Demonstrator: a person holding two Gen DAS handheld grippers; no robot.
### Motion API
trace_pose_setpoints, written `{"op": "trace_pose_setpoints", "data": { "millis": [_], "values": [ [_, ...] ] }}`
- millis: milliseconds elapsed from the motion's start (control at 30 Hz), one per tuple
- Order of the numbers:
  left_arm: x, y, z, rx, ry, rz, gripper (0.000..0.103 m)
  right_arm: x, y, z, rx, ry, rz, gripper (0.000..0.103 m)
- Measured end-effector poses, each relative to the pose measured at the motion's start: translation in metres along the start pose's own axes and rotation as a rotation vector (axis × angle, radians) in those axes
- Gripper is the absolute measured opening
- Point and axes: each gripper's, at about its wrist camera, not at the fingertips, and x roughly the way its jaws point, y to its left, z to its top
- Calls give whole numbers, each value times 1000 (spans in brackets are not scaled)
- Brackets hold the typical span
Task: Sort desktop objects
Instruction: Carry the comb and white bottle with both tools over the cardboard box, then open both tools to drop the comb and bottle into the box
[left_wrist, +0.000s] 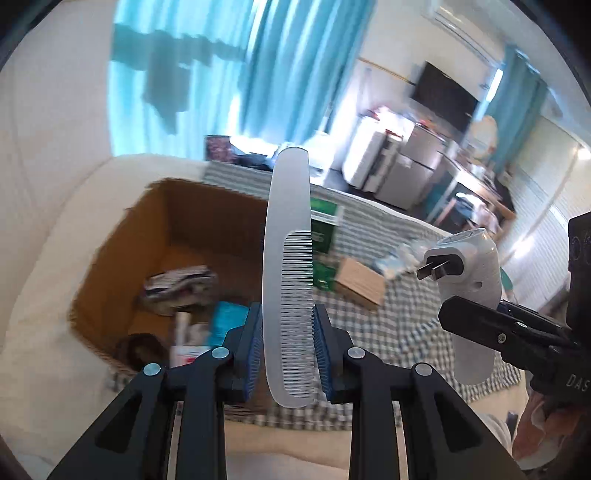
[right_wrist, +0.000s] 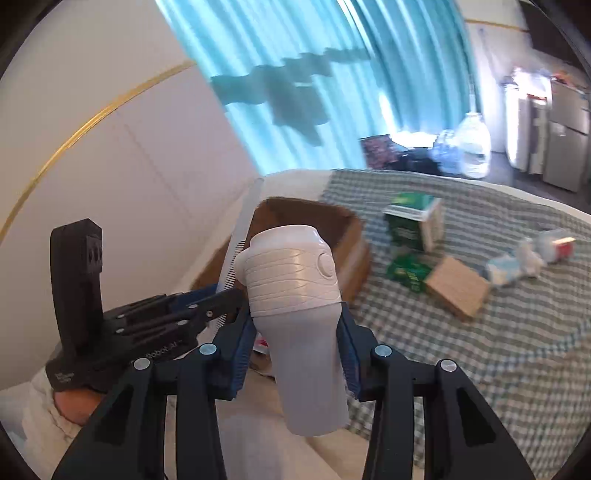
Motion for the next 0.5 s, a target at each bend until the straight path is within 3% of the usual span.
{"op": "trace_pose_setpoints", "data": {
  "millis": [100,333,367,400,467,500],
  "values": [
    [10,39,5,-58,8,47,26,38,18,12,-16,33,25,42],
    [47,80,2,-96,82,107,26,100,30,32,-5,86,47,44],
    [49,82,0,-94,83,115,30,105,32,35,-10,81,46,46],
    [52,83,-1,-88,85,124,36,105,31,38,-16,50,52,59],
    [59,84,-3,-62,116,149,85,98,30,44,-5,-41,50,80],
    [57,84,-5,-54,116,179,87,92,30,45,3,-82,49,81]
  ]
}}
